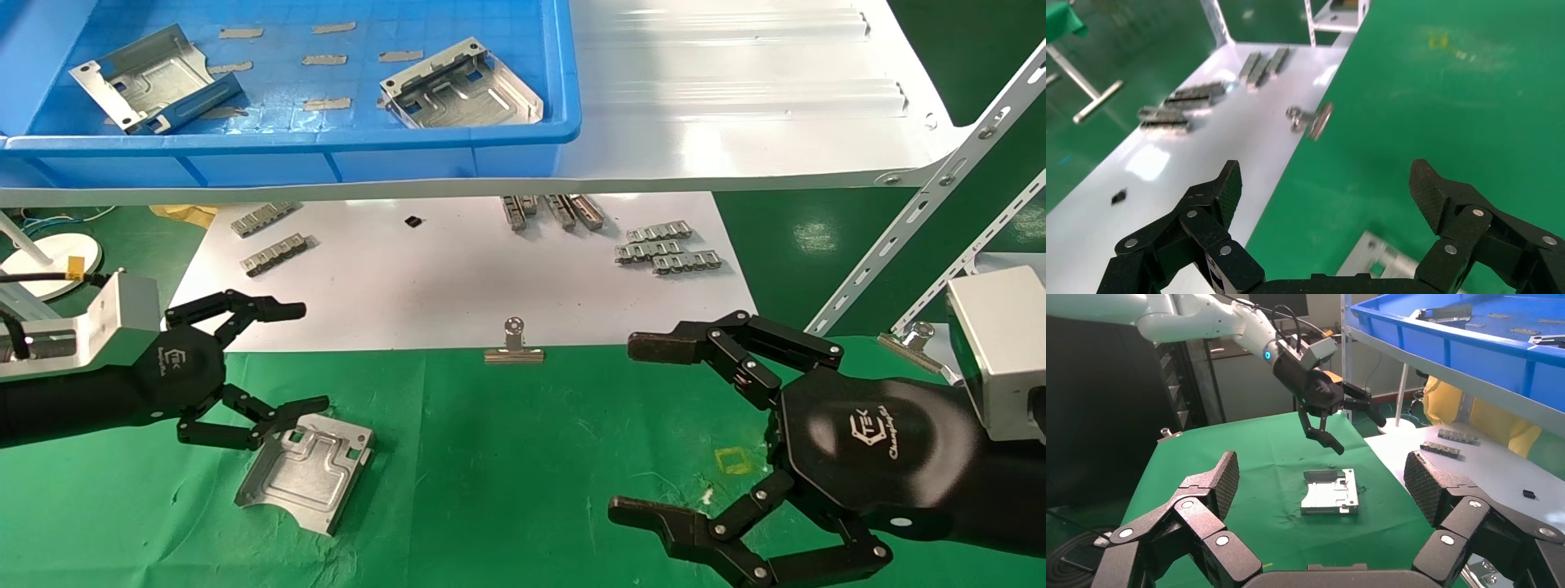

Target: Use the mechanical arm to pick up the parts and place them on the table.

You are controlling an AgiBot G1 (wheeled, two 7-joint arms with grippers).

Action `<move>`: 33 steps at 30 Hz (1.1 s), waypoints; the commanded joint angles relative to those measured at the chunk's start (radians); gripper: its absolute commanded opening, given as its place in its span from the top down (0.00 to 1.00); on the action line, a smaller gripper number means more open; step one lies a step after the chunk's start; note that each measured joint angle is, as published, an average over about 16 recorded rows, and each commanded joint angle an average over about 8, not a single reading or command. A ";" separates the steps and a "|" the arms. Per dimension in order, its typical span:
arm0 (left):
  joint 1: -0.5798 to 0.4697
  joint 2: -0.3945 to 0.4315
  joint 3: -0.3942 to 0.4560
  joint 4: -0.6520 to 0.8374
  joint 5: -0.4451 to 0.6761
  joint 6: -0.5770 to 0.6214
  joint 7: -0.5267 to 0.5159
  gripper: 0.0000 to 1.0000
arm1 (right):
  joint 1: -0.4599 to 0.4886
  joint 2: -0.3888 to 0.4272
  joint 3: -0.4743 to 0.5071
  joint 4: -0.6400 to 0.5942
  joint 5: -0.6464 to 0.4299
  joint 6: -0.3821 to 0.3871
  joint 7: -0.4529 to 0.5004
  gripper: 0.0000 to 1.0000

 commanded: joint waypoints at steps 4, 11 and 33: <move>0.052 -0.018 -0.046 -0.107 -0.027 -0.008 -0.071 0.00 | 0.000 0.000 0.000 0.000 0.000 0.000 0.000 0.00; 0.124 -0.043 -0.110 -0.255 -0.065 -0.019 -0.171 0.00 | 0.000 0.000 0.000 0.000 0.000 0.000 0.000 0.00; 0.351 -0.122 -0.311 -0.724 -0.183 -0.055 -0.484 0.00 | 0.000 0.000 0.000 0.000 0.000 0.000 0.000 0.00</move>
